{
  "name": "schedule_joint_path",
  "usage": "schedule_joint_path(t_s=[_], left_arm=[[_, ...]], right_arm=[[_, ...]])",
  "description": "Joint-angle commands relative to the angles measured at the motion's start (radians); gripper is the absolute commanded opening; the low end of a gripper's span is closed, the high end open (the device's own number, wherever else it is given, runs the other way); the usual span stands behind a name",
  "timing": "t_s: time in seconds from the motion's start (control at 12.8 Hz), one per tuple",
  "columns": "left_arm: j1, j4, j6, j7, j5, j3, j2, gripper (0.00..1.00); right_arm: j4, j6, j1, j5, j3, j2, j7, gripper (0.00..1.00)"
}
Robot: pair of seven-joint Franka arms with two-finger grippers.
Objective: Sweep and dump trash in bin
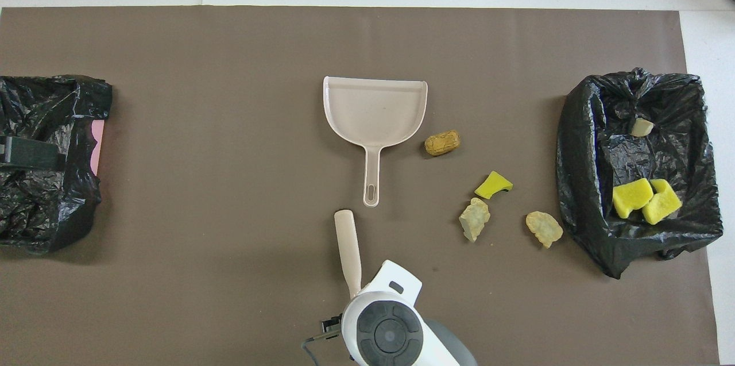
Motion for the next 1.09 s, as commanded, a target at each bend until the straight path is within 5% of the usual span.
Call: schedule_joint_path(t_s=[0.0,0.08,0.16,0.47,0.62,1.01], left_arm=[[0.006,0.004,-0.01,0.008,-0.003,-0.001,-0.008,1.0],[0.008,0.004,-0.01,0.008,-0.003,-0.001,-0.008,1.0],[0.008,0.004,-0.01,0.008,-0.003,-0.001,-0.008,1.0],[-0.008,0.004,-0.01,0.003,-0.003,-0.007,-0.008,1.0],[-0.014,0.001,0.003,0.002,-0.009,-0.017,-0.01,1.0],[-0.046,-0.043,0.108,-0.015,-0.014,-0.037,0.003,1.0]], right_arm=[[-0.008,0.051,0.012,0.005,0.001,0.053,-0.021,1.0],[-0.008,0.046,0.013,-0.009,0.001,0.058,-0.021,0.71],[-0.008,0.038,0.019,-0.009,0.001,0.058,-0.012,0.61],[-0.008,0.029,0.042,-0.009,0.001,0.084,0.02,0.57],[-0.004,0.029,0.042,-0.009,0.001,0.09,0.02,0.47],[0.025,0.028,0.031,-0.011,-0.001,0.11,0.023,0.46]])
